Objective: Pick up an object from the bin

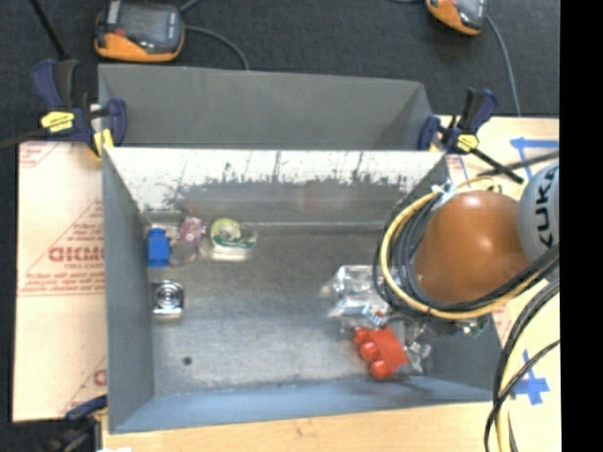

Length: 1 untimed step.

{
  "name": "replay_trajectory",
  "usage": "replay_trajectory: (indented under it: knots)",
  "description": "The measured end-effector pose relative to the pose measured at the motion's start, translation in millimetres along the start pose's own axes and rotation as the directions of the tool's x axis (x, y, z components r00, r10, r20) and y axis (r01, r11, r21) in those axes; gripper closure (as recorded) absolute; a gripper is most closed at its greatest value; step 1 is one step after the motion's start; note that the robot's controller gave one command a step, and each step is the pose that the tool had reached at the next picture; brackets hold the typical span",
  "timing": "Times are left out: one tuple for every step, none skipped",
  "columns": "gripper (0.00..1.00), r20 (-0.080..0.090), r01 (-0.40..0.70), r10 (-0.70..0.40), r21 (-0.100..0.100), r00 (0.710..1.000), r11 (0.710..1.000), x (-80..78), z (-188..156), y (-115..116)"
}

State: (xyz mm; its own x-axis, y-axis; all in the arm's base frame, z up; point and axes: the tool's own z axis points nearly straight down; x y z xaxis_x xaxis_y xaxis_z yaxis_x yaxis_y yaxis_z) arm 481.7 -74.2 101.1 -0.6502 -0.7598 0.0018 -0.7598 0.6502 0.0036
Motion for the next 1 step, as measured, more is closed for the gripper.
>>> replay_trajectory:
  knots:
    - [0.0,-0.001,0.136,-0.136,0.003,0.991,0.991,-5.1,29.9,-42.5]
